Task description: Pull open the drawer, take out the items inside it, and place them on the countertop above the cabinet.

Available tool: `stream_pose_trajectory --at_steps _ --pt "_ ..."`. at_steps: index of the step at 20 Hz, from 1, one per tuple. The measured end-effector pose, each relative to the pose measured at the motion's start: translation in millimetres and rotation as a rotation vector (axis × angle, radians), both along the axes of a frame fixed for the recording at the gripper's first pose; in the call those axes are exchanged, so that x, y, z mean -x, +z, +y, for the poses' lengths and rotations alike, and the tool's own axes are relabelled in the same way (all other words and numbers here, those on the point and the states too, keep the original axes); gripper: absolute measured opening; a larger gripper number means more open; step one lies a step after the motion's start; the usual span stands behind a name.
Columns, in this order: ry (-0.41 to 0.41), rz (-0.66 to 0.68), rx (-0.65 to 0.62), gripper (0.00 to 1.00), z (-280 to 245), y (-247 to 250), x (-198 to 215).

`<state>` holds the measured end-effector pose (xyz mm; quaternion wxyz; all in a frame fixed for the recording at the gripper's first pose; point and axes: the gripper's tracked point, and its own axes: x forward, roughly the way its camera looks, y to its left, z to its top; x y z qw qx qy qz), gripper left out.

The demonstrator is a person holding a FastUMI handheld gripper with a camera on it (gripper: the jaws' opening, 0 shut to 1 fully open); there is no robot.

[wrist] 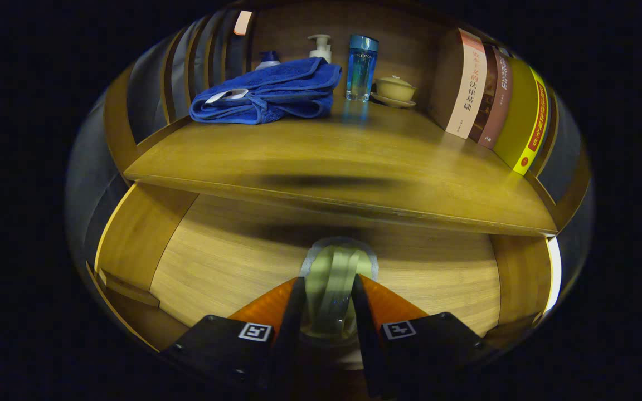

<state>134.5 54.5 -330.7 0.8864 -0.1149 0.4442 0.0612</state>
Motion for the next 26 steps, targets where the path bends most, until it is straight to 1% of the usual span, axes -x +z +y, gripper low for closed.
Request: stream_pose_trajectory --at_steps 2,3,5,9,14,16,18,20,22,26 --pt "-0.036 -0.024 -0.01 0.35 -6 3 -4" --pt "-0.044 -0.03 -0.021 0.27 -5 5 -4" --pt "-0.055 -0.043 -0.018 0.24 -9 11 -2" --pt "-0.035 -0.132 -0.041 0.23 -5 49 1" --pt "0.032 -0.222 -0.049 0.23 7 99 10" --pt "0.038 -0.219 -0.068 0.23 12 106 19" --pt "0.041 -0.246 -0.095 0.23 18 121 21" --pt "0.052 -0.286 -0.106 0.23 22 140 15" --pt "0.064 -0.324 -0.107 0.23 28 160 0" --pt "0.066 -0.382 -0.06 0.23 35 186 -57"
